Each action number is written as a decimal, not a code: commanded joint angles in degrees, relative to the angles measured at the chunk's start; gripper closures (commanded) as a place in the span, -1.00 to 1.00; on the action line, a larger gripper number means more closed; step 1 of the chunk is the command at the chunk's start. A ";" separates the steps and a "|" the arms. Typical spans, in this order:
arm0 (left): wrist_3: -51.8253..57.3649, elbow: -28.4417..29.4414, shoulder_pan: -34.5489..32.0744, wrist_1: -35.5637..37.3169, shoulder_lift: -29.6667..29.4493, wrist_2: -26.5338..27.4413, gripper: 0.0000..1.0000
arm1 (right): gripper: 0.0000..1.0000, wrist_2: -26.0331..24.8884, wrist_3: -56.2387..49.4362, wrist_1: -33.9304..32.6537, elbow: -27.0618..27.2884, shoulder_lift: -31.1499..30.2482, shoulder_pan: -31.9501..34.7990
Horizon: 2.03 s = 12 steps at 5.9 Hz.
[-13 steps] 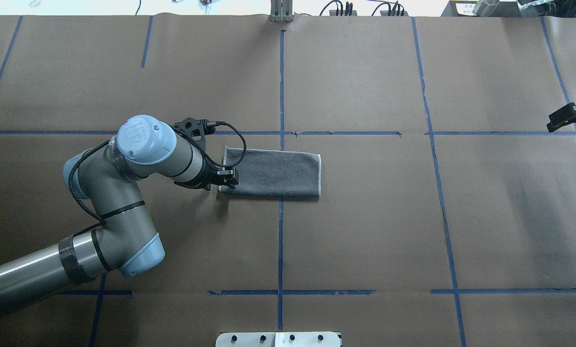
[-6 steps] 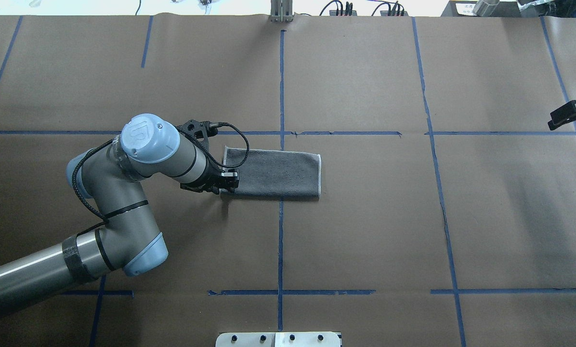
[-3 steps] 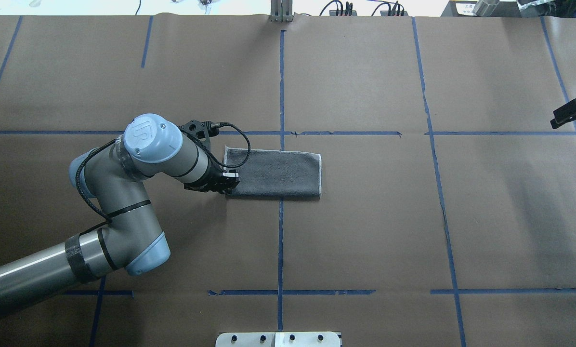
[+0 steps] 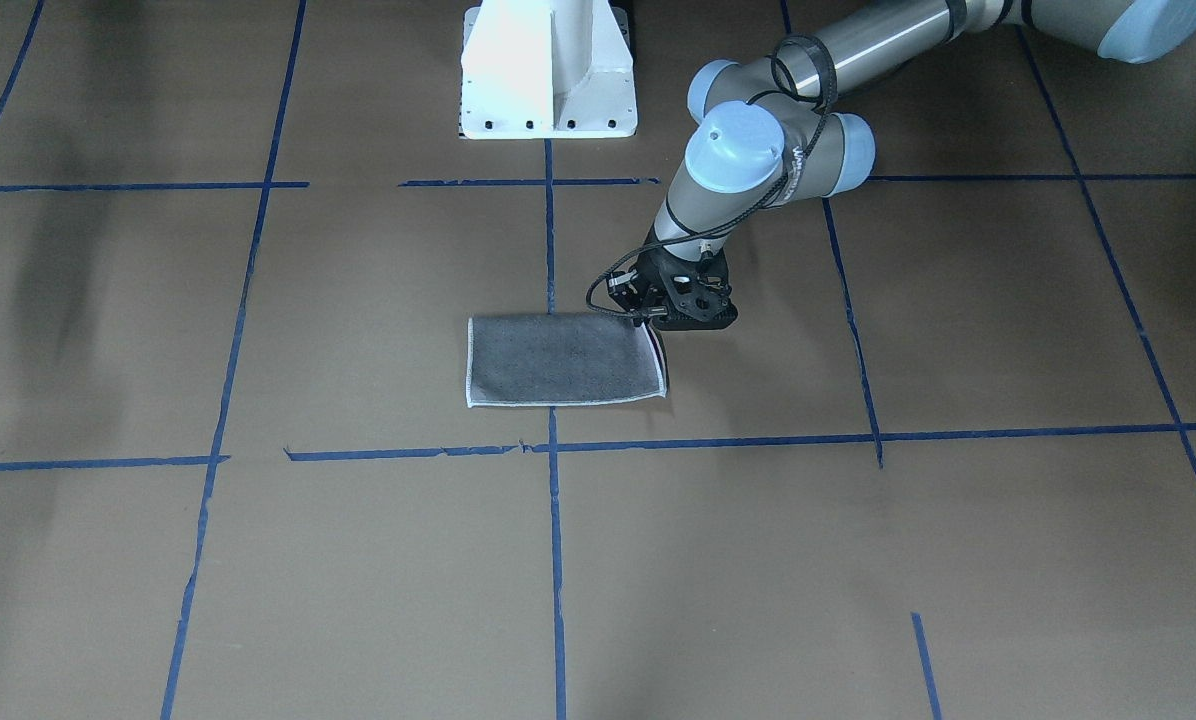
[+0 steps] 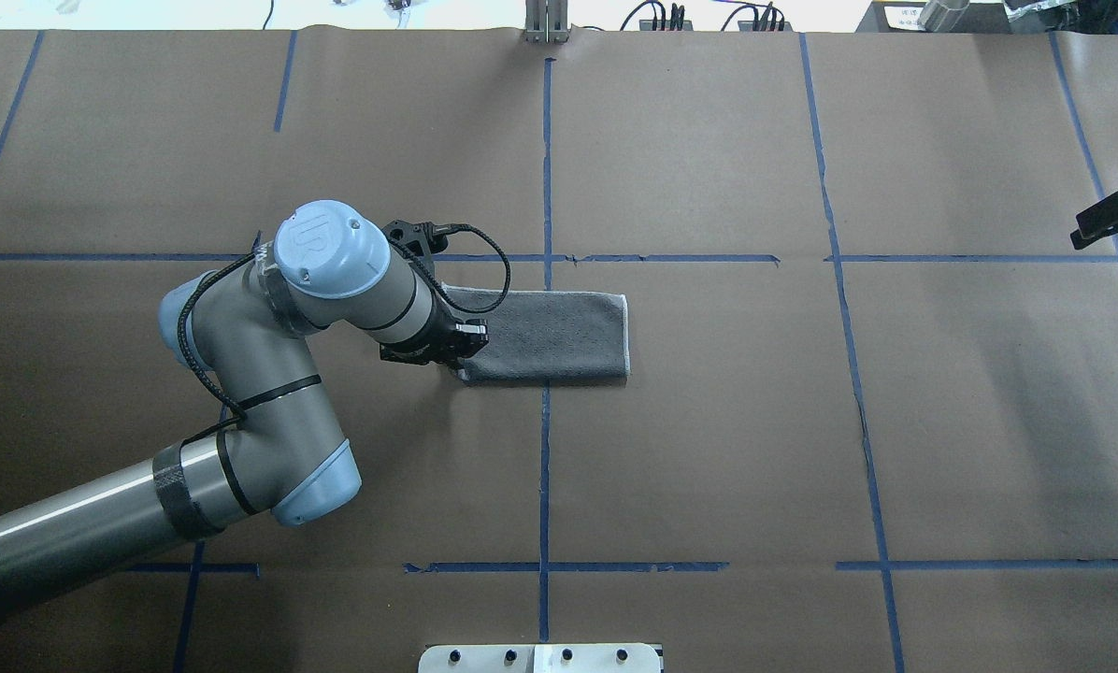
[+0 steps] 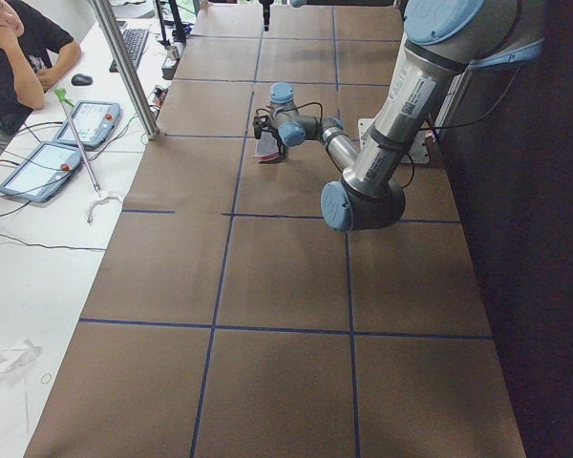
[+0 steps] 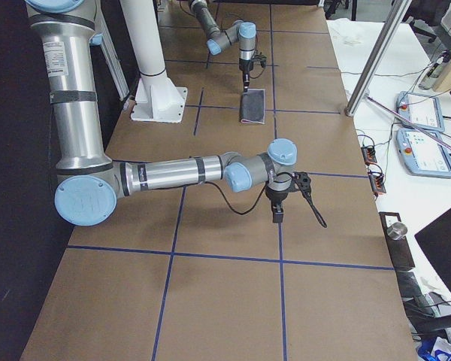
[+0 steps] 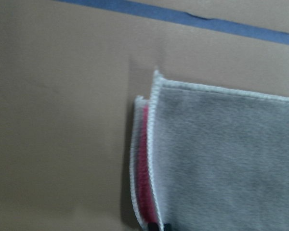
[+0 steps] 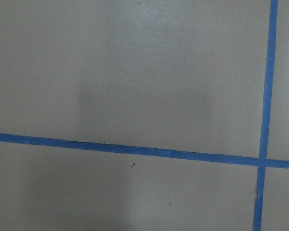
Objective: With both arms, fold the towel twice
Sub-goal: 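Lift the held end with the left gripper and fold it over the other end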
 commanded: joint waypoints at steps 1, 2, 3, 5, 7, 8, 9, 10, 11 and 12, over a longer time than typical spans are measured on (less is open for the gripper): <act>1.96 -0.13 -0.01 1.24 -2.03 0.41 1.00 | -1.00 0.00 -0.03 -0.02 0.00 -0.10 0.04; 6.59 0.04 -0.01 4.80 -4.65 1.46 1.00 | -1.00 0.00 -0.03 -0.02 0.00 -0.18 0.65; 12.90 0.74 -0.01 13.02 -10.42 5.04 1.00 | -1.00 0.00 -0.03 -0.02 0.00 -0.19 0.91; 21.37 6.24 1.82 16.35 -17.74 11.45 1.00 | -1.00 0.44 -0.03 -0.11 0.00 -0.36 1.09; 27.87 14.26 5.60 15.66 -24.18 17.79 1.00 | -1.00 0.44 -0.03 -0.37 -0.35 -0.45 1.53; 32.86 14.71 7.27 15.48 -24.37 19.91 1.00 | -1.00 0.44 -0.03 -0.54 -0.70 -0.45 1.97; 37.18 15.85 8.67 15.39 -25.50 22.02 1.00 | -1.00 0.53 -0.11 -0.46 -1.40 -0.45 2.67; 37.39 19.08 9.65 14.78 -28.29 23.08 1.00 | -1.00 1.57 -0.20 -0.46 -2.10 -0.45 3.37; 37.31 23.99 10.70 10.34 -30.15 25.88 1.00 | -1.00 2.02 -0.20 -0.55 -2.20 -0.45 3.99; 37.48 24.82 10.80 9.07 -30.08 25.90 1.00 | -1.00 2.02 -0.20 -0.55 -2.37 -0.45 4.17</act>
